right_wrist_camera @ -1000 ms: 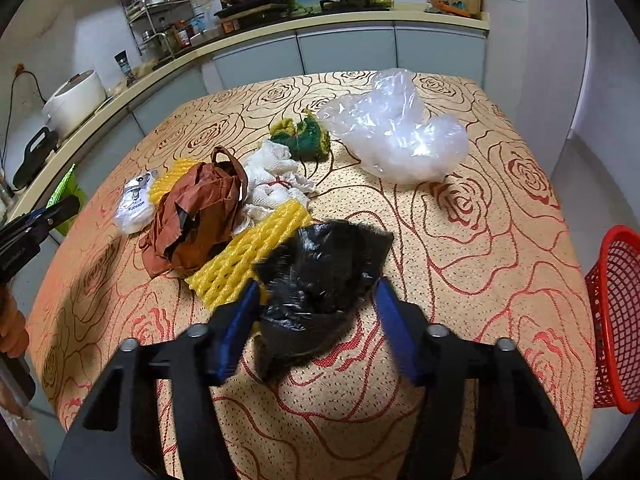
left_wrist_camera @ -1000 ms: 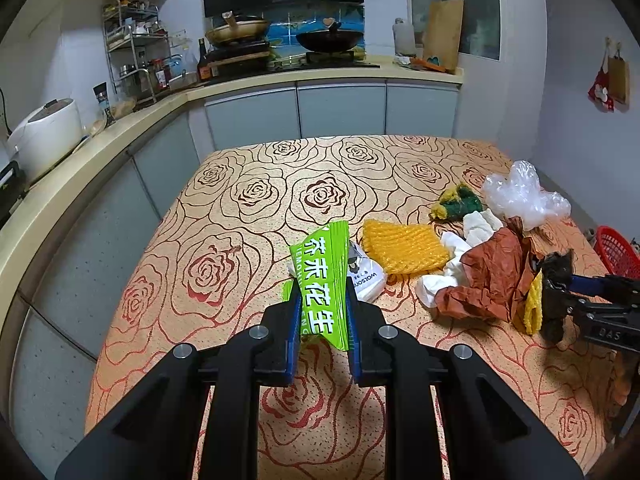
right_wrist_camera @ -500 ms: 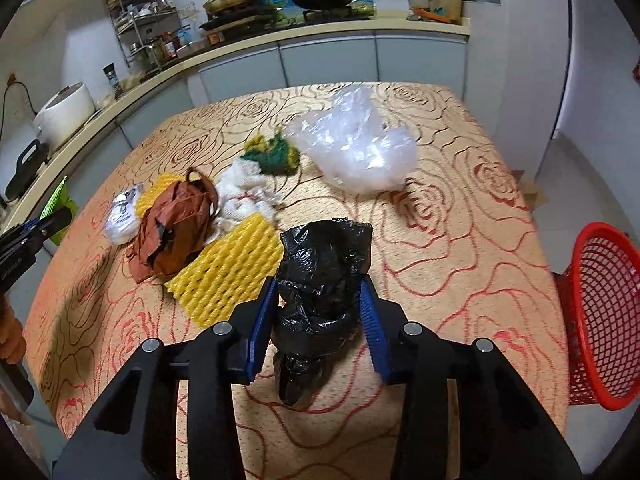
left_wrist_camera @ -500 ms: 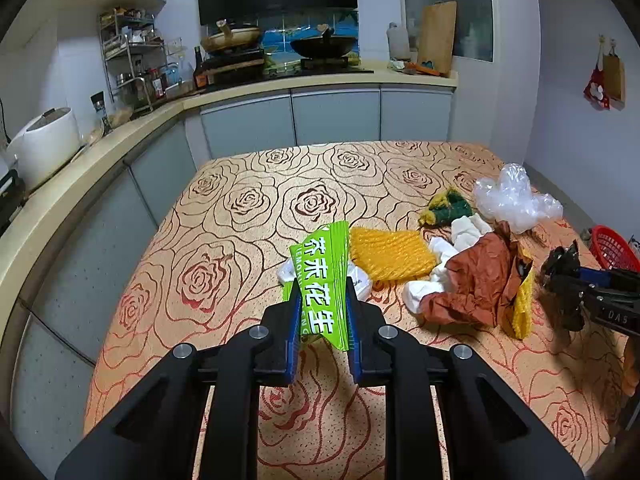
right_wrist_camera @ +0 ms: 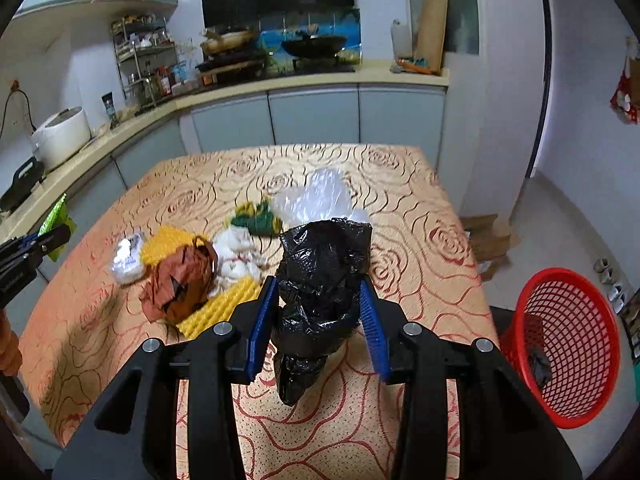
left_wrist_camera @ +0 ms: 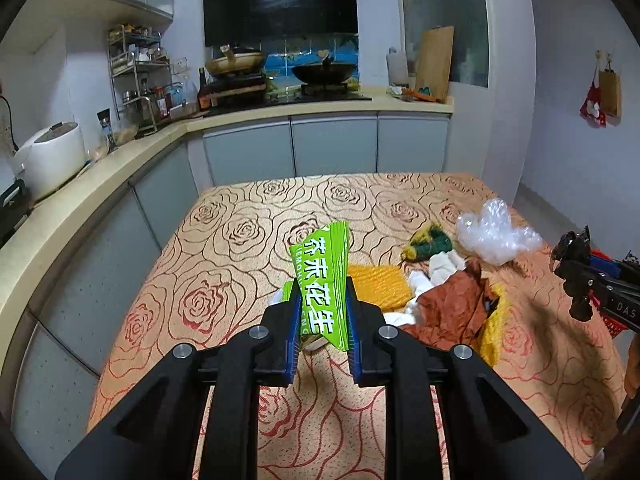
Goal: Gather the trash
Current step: 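Carry the black bag and green packet toward the red wastebasket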
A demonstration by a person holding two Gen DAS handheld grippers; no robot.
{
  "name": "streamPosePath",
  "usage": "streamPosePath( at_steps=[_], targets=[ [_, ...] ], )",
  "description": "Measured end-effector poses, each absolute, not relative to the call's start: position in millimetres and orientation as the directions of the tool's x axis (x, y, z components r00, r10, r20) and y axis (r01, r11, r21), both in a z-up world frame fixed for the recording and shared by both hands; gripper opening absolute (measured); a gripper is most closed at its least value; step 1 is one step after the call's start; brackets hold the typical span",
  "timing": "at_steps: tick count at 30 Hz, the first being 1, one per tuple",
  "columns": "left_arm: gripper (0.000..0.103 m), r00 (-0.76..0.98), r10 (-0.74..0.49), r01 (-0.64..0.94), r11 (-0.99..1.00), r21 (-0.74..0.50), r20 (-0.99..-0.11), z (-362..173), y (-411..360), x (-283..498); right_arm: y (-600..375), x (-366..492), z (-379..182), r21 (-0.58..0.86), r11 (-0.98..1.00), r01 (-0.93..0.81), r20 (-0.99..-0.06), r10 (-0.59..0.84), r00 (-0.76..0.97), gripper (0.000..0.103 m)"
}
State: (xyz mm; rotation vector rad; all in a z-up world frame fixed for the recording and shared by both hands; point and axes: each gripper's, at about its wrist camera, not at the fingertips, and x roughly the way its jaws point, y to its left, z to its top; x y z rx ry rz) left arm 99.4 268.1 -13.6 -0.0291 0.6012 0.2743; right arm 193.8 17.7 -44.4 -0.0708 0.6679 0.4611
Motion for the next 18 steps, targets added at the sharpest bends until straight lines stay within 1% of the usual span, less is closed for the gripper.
streamPosePath(
  at_steps=[10, 18],
  targets=[
    [0.018, 0.82, 0.223, -0.235, 0.971, 0.046, -0.528, 3.1, 245.9, 103.0, -13.3, 187.4, -15.6, 0.088, 0.918, -0.387, -0.552, 0.369, 0.748, 0.04],
    [0.018, 0.847, 0.168, -0.169, 0.985, 0.045, -0.504, 14.2, 212.8, 115.2, -47.6, 187.8, -0.8, 0.096, 0.941, -0.323, -0.521, 0.324, 0.79, 0.04]
  ],
)
